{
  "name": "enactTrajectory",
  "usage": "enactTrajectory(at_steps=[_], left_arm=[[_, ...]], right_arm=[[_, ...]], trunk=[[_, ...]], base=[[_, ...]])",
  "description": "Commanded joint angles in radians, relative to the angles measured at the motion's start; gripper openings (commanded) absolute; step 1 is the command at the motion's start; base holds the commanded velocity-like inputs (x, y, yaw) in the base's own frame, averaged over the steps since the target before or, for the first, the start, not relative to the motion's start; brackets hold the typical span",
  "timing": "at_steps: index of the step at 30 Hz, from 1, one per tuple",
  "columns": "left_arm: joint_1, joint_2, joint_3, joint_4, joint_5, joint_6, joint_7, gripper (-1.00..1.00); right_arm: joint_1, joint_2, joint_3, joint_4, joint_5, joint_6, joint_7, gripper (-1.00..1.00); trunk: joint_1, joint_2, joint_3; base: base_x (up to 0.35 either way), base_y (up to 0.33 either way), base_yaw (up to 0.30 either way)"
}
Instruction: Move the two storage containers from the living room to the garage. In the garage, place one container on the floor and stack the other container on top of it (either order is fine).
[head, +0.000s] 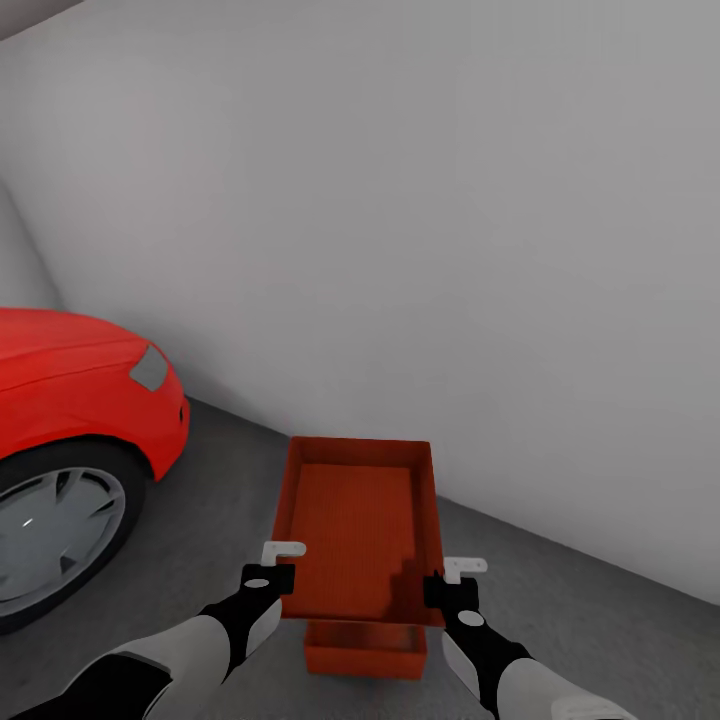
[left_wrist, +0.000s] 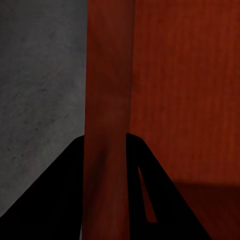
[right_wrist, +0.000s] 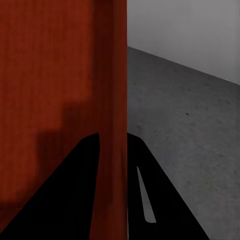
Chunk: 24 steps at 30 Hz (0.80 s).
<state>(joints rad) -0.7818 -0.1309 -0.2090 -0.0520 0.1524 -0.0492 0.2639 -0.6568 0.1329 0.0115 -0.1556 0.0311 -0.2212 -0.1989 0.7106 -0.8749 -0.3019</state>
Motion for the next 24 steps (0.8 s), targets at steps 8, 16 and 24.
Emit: enactTrajectory(at_steps=[8, 16, 24], left_arm=[[0.000, 0.022, 0.027, 0.003, 0.013, -0.004, 0.023, -1.00], [0.000, 0.021, 0.026, 0.003, 0.013, -0.004, 0.023, -1.00], [0.000, 0.021, 0.026, 0.003, 0.012, -0.004, 0.023, -1.00]], right_arm=[[-0.001, 0.001, -0.036, -0.020, 0.016, -0.006, 0.009, -1.00], [-0.001, 0.001, -0.036, -0.021, 0.016, -0.006, 0.009, -1.00], [-0.001, 0.001, -0.036, -0.021, 0.016, -0.006, 0.009, -1.00]], trunk=[[0.000, -0.001, -0.014], [0.000, -0.001, -0.027], [0.000, -0.001, -0.039]], base=[[0.000, 0.000, 0.000], [0.000, 0.000, 0.000], [0.000, 0.000, 0.000]])
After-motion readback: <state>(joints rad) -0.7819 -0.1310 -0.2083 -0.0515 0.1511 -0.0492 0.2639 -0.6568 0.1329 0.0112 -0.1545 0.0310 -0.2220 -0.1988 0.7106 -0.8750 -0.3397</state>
